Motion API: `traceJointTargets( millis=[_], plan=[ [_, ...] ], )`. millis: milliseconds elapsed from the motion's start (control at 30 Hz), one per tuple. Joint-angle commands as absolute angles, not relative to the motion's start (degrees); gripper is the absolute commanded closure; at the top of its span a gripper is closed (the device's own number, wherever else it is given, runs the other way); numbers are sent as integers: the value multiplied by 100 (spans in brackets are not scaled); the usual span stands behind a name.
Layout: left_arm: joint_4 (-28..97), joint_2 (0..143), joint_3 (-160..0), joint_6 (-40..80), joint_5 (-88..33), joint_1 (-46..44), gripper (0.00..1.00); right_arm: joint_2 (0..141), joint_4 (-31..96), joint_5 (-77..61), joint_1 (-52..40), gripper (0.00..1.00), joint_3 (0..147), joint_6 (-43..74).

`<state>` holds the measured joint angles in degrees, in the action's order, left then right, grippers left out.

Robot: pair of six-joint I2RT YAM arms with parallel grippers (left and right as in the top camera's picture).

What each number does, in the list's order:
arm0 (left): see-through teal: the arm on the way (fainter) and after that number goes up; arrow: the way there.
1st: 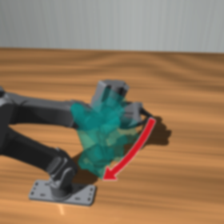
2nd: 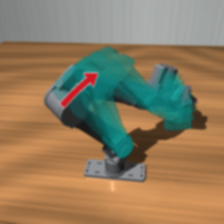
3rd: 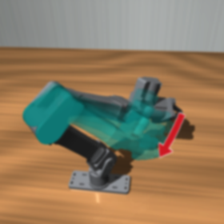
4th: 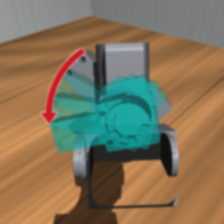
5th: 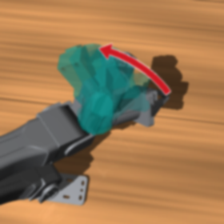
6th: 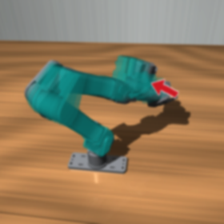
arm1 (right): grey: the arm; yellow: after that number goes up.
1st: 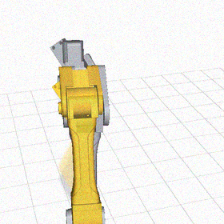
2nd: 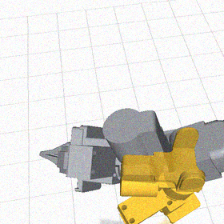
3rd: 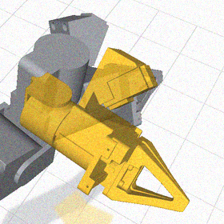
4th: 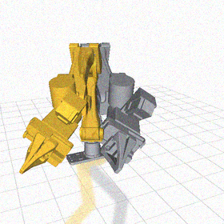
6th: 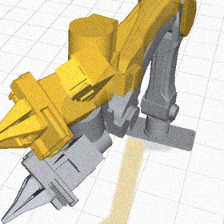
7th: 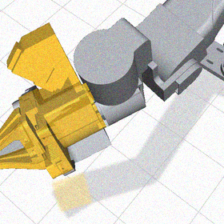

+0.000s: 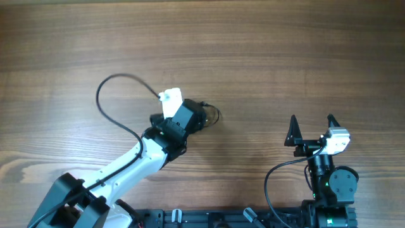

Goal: Untangle cables
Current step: 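Close the left gripper on the cable bundle and lift it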

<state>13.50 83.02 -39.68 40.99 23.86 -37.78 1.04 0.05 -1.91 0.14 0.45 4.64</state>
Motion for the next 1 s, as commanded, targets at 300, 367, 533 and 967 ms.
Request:
traceJointTargets(
  millis=[300,367,533,967],
  plan=[
    [2049,8333,-3933,7655,1385,-3774,3,43,-16,-255,-14,0,30,449],
    [2099,8374,-3933,7953,1559,-3771,13,43,-16,-255,-14,0,30,449],
    [1826,8527,-3933,7566,1658,-3771,20,43,-16,-255,-14,0,30,451],
    [1728,9111,-3933,6292,1997,-3677,36,43,-16,-255,-14,0,30,449]
  ],
)
